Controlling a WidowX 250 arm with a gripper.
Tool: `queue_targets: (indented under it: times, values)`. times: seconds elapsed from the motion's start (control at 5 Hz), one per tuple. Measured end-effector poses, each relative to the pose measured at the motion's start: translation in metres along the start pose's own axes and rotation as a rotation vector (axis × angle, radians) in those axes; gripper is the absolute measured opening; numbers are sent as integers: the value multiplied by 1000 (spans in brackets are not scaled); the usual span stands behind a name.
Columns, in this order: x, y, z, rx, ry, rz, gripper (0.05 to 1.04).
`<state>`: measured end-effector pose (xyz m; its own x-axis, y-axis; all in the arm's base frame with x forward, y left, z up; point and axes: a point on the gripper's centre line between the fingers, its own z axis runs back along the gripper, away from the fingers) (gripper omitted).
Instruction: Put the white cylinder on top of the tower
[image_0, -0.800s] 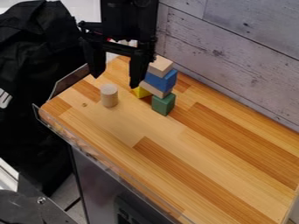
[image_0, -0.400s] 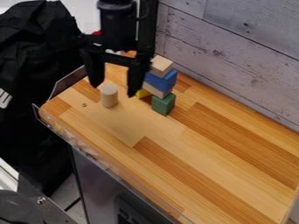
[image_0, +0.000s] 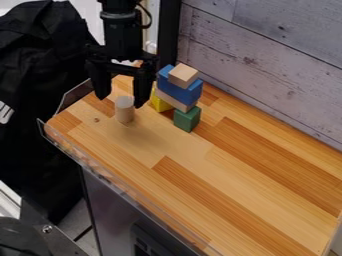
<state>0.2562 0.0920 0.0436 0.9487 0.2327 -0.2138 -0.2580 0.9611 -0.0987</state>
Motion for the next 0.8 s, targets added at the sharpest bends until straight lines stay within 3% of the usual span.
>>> queue_targets:
  times: [0.4,0.8]
  values:
    - [3,7,-16,28,58,-23,1000]
    - [13,14,-34,37,61,-25,1000]
